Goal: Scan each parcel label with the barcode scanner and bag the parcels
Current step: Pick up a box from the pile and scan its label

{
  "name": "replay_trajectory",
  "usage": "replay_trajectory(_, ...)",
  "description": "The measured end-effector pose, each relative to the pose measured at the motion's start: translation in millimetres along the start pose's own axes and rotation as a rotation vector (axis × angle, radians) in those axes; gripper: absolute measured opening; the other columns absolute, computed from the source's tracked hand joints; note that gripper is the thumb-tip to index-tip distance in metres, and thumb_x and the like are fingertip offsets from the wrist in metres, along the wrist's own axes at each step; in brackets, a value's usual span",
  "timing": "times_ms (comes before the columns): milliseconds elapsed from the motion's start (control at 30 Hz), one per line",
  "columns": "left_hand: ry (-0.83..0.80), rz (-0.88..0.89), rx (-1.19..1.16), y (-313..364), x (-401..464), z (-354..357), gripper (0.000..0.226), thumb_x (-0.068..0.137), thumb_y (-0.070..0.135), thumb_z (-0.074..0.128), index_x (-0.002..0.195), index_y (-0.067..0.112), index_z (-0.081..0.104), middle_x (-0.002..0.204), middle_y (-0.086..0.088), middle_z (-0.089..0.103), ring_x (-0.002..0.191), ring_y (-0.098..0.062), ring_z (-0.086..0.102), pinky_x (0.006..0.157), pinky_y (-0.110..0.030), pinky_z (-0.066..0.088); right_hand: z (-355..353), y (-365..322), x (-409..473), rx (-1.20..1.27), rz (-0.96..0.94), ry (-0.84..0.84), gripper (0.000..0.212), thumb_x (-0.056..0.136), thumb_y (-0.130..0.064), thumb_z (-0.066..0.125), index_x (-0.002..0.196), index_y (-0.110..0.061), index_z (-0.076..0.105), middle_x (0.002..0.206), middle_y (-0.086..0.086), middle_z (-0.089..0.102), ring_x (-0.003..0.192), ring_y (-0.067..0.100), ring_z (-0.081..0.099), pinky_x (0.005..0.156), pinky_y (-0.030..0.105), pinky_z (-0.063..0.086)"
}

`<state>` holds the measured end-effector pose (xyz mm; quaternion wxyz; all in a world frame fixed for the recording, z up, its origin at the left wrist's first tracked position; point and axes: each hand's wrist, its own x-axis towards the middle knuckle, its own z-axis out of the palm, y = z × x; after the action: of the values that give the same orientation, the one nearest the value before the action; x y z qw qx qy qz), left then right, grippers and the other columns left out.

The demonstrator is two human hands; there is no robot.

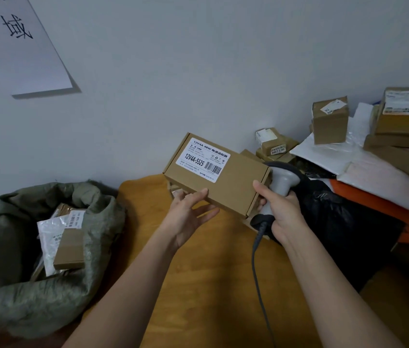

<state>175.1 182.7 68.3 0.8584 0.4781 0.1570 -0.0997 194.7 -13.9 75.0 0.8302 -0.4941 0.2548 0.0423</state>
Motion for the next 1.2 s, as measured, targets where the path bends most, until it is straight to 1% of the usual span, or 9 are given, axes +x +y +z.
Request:
replay_trajectory(100,0.071,0.061,0.018,2,1,1,0.049,0.085,-0.001,0.067,0.126,0.008,0.043,0.117,-0.017,0.065,0.101,-0.039,0.067,0.085,-0.045,0.057,-1,-9,-3,-0.13,-0.019,0.058,0.052,0.085,-0.024,0.077,0.128,-0.007,0.053,0.08,0.003,0.061,0.055,0.009,0.054,0.044,0.021,0.047)
replay_trajectory(167,0.158,0.108,0.004,1,5,-2,0.046,0.084,-0.005,0.065,0.121,0.01,0.042,0.119,-0.017,0.063,0.101,-0.037,0.067,0.087,-0.045,0.056,3,-21,-9,-0.209,-0.026,0.062,0.045,0.093,-0.034,0.064,0.128,-0.009,0.052,0.084,0.004,0.057,0.058,0.012,0.054,0.045,0.023,0.046)
replay_trajectory(300,0.282,0.115,-0.153,-5,22,-16,0.059,0.085,-0.007,0.065,0.137,0.007,0.041,0.13,-0.02,0.057,0.107,-0.033,0.064,0.088,-0.046,0.056,15,-45,-34,-0.331,-0.003,-0.103,0.038,0.102,-0.035,0.045,0.127,-0.007,0.052,0.087,0.009,0.055,0.055,0.014,0.056,0.046,0.025,0.045)
replay_trajectory(400,0.338,0.078,-0.285,-8,29,-19,0.059,0.084,-0.009,0.064,0.137,0.008,0.045,0.13,-0.019,0.059,0.108,-0.03,0.065,0.086,-0.041,0.058,24,-61,-57,-0.397,-0.009,-0.276,0.038,0.103,-0.036,0.047,0.123,-0.006,0.056,0.096,0.014,0.062,0.055,0.014,0.059,0.05,0.027,0.047)
replay_trajectory(467,0.358,0.08,-0.327,-9,30,-18,0.05,0.087,-0.01,0.06,0.132,0.008,0.05,0.127,-0.016,0.061,0.106,-0.027,0.065,0.096,-0.039,0.053,28,-69,-72,-0.467,-0.05,-0.382,0.037,0.103,-0.037,0.047,0.12,-0.007,0.058,0.103,0.017,0.065,0.057,0.014,0.059,0.053,0.029,0.048)
replay_trajectory(567,0.395,0.089,-0.394,-8,29,-19,0.037,0.089,-0.01,0.058,0.122,0.006,0.056,0.123,-0.015,0.063,0.105,-0.024,0.064,0.103,-0.039,0.047,35,-78,-91,-0.535,-0.114,-0.466,0.034,0.104,-0.034,0.045,0.116,-0.005,0.06,0.1,0.014,0.061,0.057,0.013,0.056,0.055,0.028,0.047)
replay_trajectory(767,0.448,0.099,-0.493,-2,29,-24,0.038,0.09,-0.01,0.057,0.126,0.0,0.053,0.117,-0.018,0.063,0.101,-0.026,0.065,0.101,-0.038,0.049,45,-88,-115,-0.63,-0.213,-0.5,0.035,0.105,-0.032,0.042,0.118,-0.004,0.057,0.099,0.011,0.057,0.057,0.011,0.053,0.055,0.027,0.046)
replay_trajectory(967,0.485,0.091,-0.507,0,31,-34,0.041,0.09,-0.01,0.056,0.13,-0.003,0.05,0.126,-0.021,0.059,0.113,-0.03,0.062,0.103,-0.039,0.048,49,-92,-124,-0.629,-0.238,-0.506,0.034,0.105,-0.031,0.042,0.117,-0.003,0.056,0.095,0.003,0.06,0.053,0.01,0.051,0.05,0.024,0.044)
replay_trajectory(1200,0.511,0.083,-0.401,2,26,-46,0.036,0.092,-0.002,0.057,0.126,0.007,0.049,0.121,-0.014,0.06,0.114,-0.031,0.06,0.103,-0.042,0.047,53,-94,-127,-0.61,-0.222,-0.535,0.034,0.104,-0.031,0.043,0.116,-0.003,0.057,0.09,0.002,0.059,0.051,0.008,0.053,0.047,0.021,0.046)
